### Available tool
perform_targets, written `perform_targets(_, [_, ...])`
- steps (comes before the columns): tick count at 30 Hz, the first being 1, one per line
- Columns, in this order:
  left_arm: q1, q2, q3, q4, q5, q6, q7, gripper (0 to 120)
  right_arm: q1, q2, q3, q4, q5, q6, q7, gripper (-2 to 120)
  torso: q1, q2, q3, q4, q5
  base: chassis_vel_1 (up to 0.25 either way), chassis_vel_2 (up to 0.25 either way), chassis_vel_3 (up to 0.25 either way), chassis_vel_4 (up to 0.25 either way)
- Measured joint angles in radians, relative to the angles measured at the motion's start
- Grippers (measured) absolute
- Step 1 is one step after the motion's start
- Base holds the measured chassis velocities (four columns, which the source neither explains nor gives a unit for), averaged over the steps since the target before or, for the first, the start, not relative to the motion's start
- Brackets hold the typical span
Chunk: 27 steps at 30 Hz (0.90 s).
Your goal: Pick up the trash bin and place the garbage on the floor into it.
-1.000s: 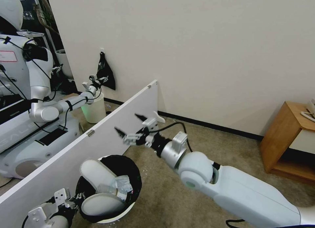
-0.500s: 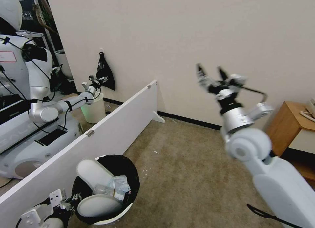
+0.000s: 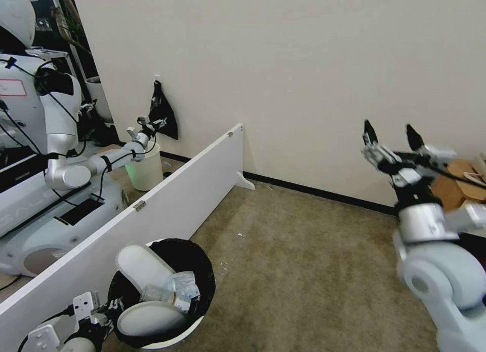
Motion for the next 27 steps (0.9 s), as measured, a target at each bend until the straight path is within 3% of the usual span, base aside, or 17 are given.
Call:
perform_targets(9, [0.010,0.000,0.014,-0.020,0.015,-0.006,0.003,1,-0.166,0.046,-0.042,0.006,-0.134,0.021,-0.008,100,0.000,0.000,0.000,0.0002,0.0001,0.000,0.000,0.000,0.000])
perform_targets(13, [0.017,0.000,0.023,-0.026,0.021,-0.009,0.005,1,-0.232,0.070,-0.034,-0.011,-0.286,0.021,-0.007,100,0.000,0.000,0.000,0.0002,0.0001,0.000,0.000,0.000,0.000])
perform_targets(27, [0.024,0.000,0.043,-0.040,0.054,-0.020,0.015,1,-0.319,0.089,-0.016,0.014,-0.388,-0.083,-0.020,100,0.000,0.000,0.000,0.0003,0.0000,0.000,0.000,0.000,0.000])
